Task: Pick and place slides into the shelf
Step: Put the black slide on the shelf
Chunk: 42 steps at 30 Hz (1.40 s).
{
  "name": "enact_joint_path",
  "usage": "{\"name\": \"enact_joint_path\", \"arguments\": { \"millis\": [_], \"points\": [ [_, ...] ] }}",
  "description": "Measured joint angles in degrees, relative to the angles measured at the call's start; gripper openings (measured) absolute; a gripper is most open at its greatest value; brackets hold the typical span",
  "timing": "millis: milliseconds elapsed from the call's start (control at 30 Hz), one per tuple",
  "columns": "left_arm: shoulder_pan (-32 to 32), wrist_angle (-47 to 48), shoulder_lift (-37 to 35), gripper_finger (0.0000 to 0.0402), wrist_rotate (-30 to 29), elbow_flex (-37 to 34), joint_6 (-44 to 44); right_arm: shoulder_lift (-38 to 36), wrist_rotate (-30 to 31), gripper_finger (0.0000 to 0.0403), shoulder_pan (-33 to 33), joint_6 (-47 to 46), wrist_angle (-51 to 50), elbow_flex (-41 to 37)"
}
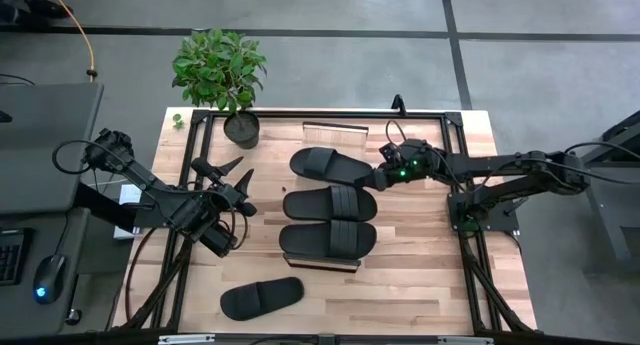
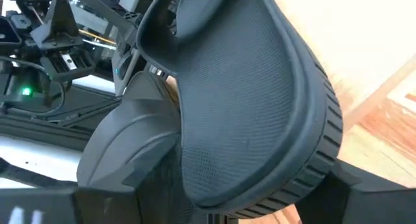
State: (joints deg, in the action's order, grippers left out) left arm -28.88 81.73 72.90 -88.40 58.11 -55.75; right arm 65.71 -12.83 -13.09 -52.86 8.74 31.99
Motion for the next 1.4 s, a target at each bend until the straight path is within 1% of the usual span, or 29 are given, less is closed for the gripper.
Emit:
{"name": "enact_joint_path", "arguments": {
  "millis": [133,433,600,800,933,1000,1100,1167,1400],
  "points": [
    [0.0,-0.2,0.0,0.0172,0.0,0.0,0.0,0.0,-2.2,0.025,-0.8,0.3,-0.2,0.0],
    [0.0,-0.3,0.0,0.0172,0.0,0.0,0.0,0.0,-4.9,0.025,-2.7,1.9,-1.8,0.0],
    [0.0,-0.3,0.0,0.0172,0.2,0.0,0.0,-1.7,-5.4,0.025,-4.1,3.6,-4.0,0.0],
    [0.0,-0.4,0.0,0.0172,0.2,0.0,0.0,-5.8,-4.3,0.025,-5.7,5.3,-8.7,-0.2],
    [0.0,-0.5,0.0,0.0172,0.2,0.0,0.0,-8.1,-2.2,0.025,-5.8,5.4,-11.9,-0.3],
    [0.0,-0.6,0.0,0.0172,0.2,0.0,0.0,-8.4,-1.4,0.025,-5.9,5.7,-15.6,-0.3],
    [0.0,-0.7,0.0,0.0172,0.2,0.0,0.0,-8.5,-0.6,0.025,-5.8,6.8,-18.2,-0.2],
    [0.0,-0.7,0.0,0.0172,0.2,0.0,0.0,-8.6,0.4,0.025,-5.8,7.7,-18.2,-0.1],
    [0.0,-0.8,0.0,0.0172,-0.1,0.0,0.0,-8.5,0.7,0.025,-5.8,9.1,-14.7,-0.2]
  ]
}}
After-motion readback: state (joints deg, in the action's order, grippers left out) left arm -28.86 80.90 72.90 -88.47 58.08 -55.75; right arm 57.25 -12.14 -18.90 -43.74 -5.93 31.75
